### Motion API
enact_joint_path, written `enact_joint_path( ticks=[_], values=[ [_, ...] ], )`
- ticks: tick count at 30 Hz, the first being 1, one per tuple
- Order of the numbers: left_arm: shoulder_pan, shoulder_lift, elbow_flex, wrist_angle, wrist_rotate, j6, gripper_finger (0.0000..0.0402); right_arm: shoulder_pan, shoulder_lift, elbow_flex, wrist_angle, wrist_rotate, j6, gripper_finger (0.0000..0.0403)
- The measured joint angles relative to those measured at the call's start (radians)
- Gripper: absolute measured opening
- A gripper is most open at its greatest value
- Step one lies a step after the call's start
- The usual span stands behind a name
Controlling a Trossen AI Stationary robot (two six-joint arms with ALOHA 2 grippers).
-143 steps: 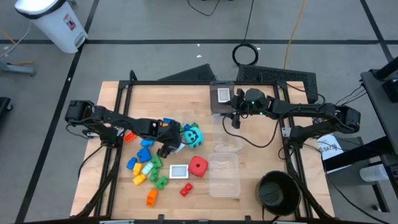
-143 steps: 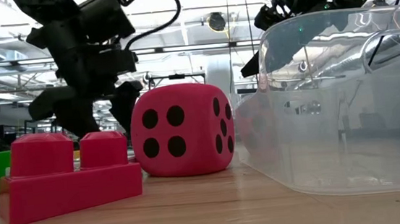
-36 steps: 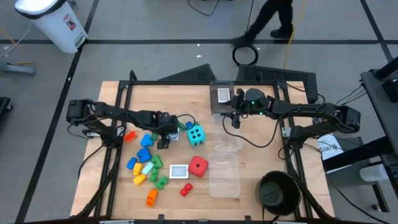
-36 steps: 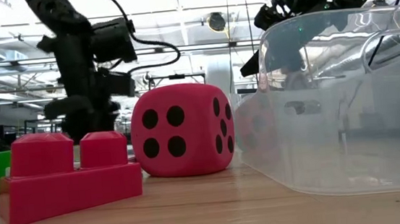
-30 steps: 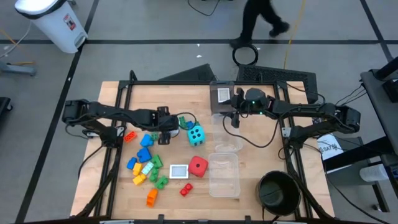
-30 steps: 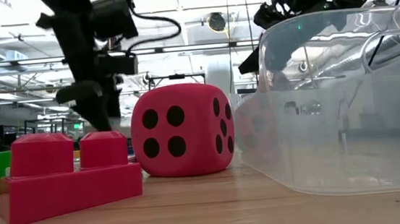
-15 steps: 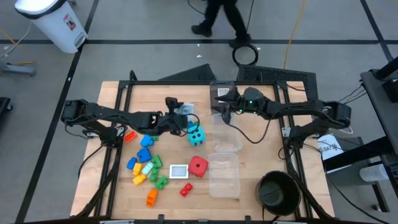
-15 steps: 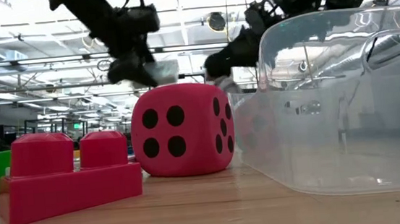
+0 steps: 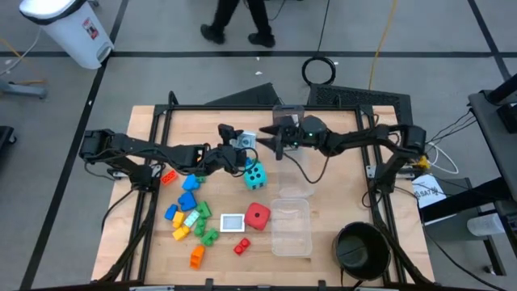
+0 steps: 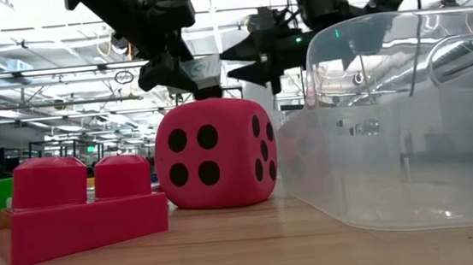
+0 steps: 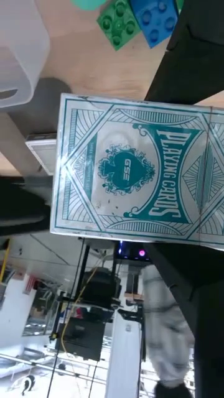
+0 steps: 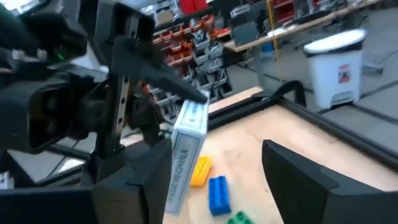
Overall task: Pick & Place Toys
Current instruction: Put the playing cards into the top black bin
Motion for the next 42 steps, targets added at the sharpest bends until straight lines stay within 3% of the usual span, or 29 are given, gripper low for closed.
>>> enact_joint_path(
  ticks=[6,11,15,22,28,32,37,42],
  values=[
    [0.000,0.000,0.000,0.000,0.000,0.029,0.0325,0.030,0.078,0.072,-0.023,-0.020,0.004,0.0248],
    [0.000,0.000,0.000,0.005,0.000,0.019,0.0313,0.040,0.119,0.112,-0.024,-0.017,0.004,0.0236],
    [0.000,0.000,0.000,0.005,0.000,0.000,0.0316,0.040,0.119,0.116,-0.024,-0.018,0.011,0.0183],
    [0.003,0.000,0.000,0.007,0.009,-0.067,0.0355,0.037,0.112,0.116,-0.025,-0.088,-0.030,0.0036],
    [-0.011,-0.005,0.000,0.002,0.045,-0.170,0.0353,0.010,0.078,0.116,-0.092,-0.156,-0.054,0.0037],
    [0.009,-0.049,0.000,-0.027,0.187,-0.245,0.0350,-0.007,0.017,0.115,-0.228,-0.162,-0.103,0.0038],
    [0.105,-0.121,0.002,-0.105,0.439,-0.362,0.0350,-0.014,-0.095,0.114,-0.431,-0.125,-0.220,0.0037],
    [0.220,-0.155,-0.009,-0.109,0.744,-0.430,0.0351,-0.022,-0.221,0.114,-0.697,0.077,-0.392,0.0038]
  ],
)
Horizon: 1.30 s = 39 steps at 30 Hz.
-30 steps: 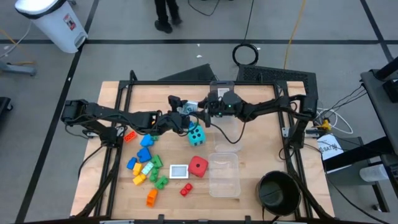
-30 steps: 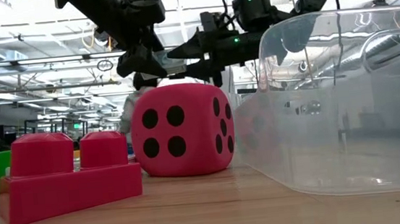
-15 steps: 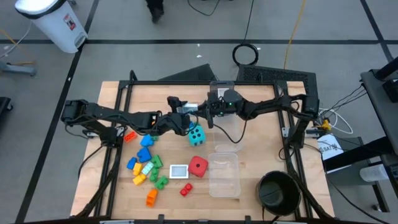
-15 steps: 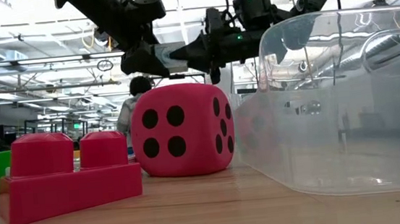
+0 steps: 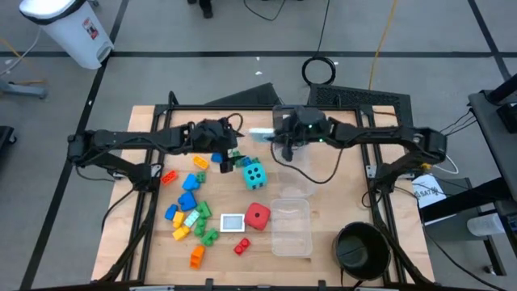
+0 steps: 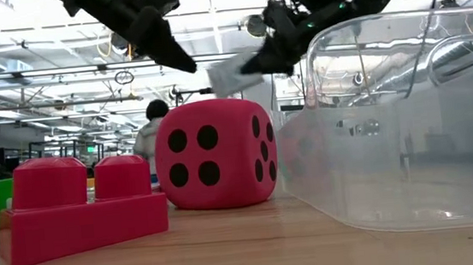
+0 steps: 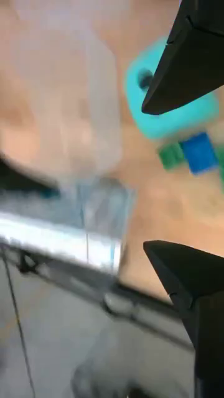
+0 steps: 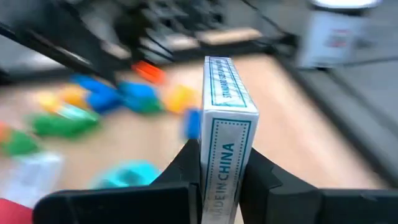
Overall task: Pick & Place Toys
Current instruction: Put the playing cards into the top black bin
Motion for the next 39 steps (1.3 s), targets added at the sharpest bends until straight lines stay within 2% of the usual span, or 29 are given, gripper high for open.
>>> enact_joint_path(
  ticks=[3,5,7,17,22,25,32,39],
  values=[
    [0.045,-0.002,-0.021,0.046,0.108,-0.006,0.0351,-0.017,-0.046,0.000,-0.131,0.188,-0.139,0.0038],
    [0.066,-0.003,-0.038,0.097,0.126,-0.012,0.0351,-0.039,-0.057,0.000,-0.197,0.290,-0.216,0.0038],
    [0.079,-0.003,-0.055,0.145,0.121,-0.026,0.0351,-0.072,-0.054,0.000,-0.242,0.349,-0.272,0.0038],
    [0.091,-0.002,-0.063,0.176,0.113,-0.046,0.0351,-0.206,0.072,0.000,-0.267,0.360,-0.495,0.0038],
    [0.090,-0.003,-0.063,0.176,0.113,-0.048,0.0351,-0.229,0.105,0.000,-0.267,0.443,-0.561,0.0038],
    [0.091,-0.003,-0.063,0.176,0.113,-0.048,0.0351,-0.235,0.107,0.000,-0.270,0.454,-0.580,0.0039],
    [0.091,-0.003,-0.063,0.176,0.113,-0.048,0.0351,-0.235,0.107,0.000,-0.268,0.450,-0.604,0.0079],
    [0.091,-0.002,-0.063,0.175,0.113,-0.048,0.0351,-0.234,0.107,0.000,-0.267,0.402,-0.626,0.0119]
  ],
)
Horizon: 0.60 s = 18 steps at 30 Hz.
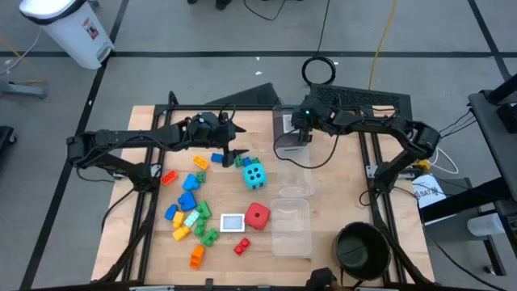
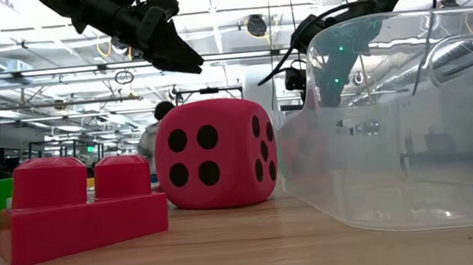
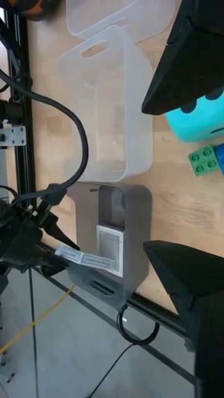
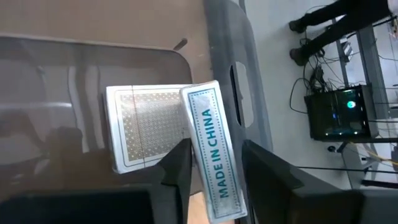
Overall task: Pick & Place Toys
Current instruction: Put the playing cards into the top black bin
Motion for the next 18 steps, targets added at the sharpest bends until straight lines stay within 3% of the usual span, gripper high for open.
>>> enact_joint_path(
  ticks=[18],
  values=[
    [0.000,0.000,0.000,-0.010,0.000,0.000,0.0351,0.077,-0.008,0.000,-0.002,0.000,0.087,0.0123]
  ],
)
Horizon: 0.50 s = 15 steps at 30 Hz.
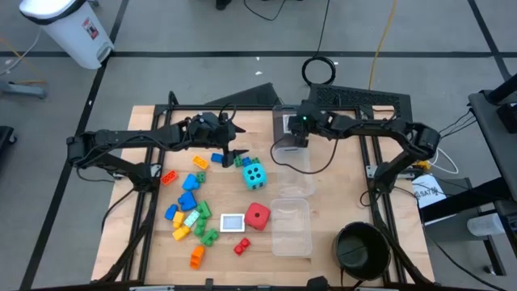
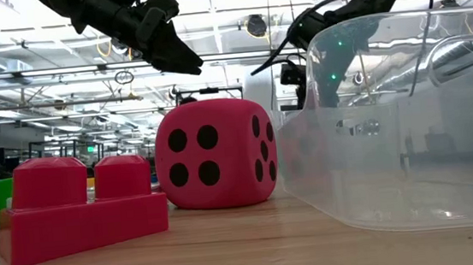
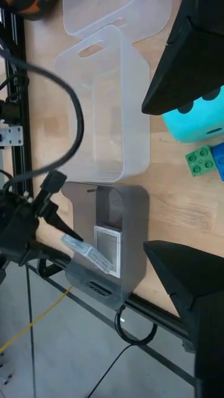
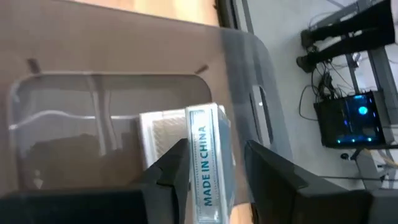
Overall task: Pick & Place Toys
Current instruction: Put the playing cards into the top black bin, then put the playing cards into the upper black bin
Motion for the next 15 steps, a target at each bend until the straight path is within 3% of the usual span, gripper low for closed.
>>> enact_joint_path(
  ticks=[9,15],
  values=[
    [0.000,0.000,0.000,0.000,0.000,-0.009,0.0351,0.067,-0.025,0.000,0.000,0.003,0.059,0.0123],
    [0.000,0.000,0.000,0.000,-0.001,-0.109,0.0351,0.116,-0.144,0.000,-0.002,-0.035,0.204,0.0121]
  ],
)
